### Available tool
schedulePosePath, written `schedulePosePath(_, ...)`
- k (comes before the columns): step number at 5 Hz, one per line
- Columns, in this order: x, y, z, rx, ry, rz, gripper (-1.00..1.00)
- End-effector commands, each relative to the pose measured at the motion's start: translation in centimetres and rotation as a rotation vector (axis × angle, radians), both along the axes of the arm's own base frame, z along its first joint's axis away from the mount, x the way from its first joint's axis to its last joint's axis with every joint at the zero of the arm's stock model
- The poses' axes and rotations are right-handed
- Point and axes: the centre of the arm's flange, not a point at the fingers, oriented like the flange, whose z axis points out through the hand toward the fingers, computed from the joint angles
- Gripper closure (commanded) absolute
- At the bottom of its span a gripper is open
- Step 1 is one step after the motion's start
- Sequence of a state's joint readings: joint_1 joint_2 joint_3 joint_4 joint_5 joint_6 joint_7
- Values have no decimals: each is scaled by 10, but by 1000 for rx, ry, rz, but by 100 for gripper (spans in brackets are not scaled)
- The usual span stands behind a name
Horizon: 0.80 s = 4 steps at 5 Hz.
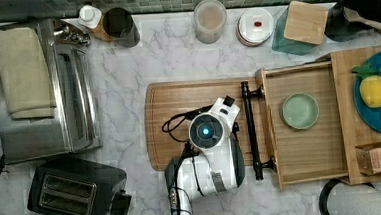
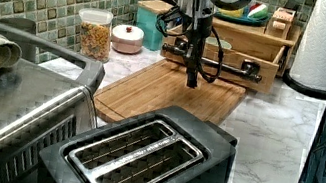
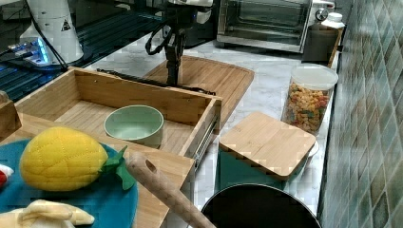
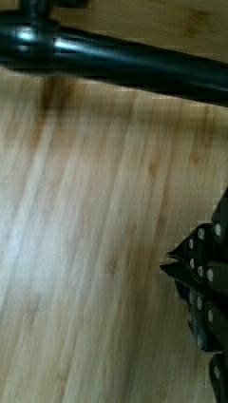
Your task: Close the drawer.
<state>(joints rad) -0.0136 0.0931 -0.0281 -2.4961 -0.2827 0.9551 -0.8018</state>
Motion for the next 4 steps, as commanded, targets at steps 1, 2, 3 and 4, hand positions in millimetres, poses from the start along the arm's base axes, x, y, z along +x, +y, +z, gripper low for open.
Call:
schedulePosePath(1, 15, -79, 37, 28, -68, -50, 100)
schedulePosePath(2, 27, -119, 40, 46, -61, -40, 100)
schedulePosePath(3, 32, -161, 45, 50, -65, -41, 100)
schedulePosePath(4, 31, -203, 62, 26, -98, -53, 100)
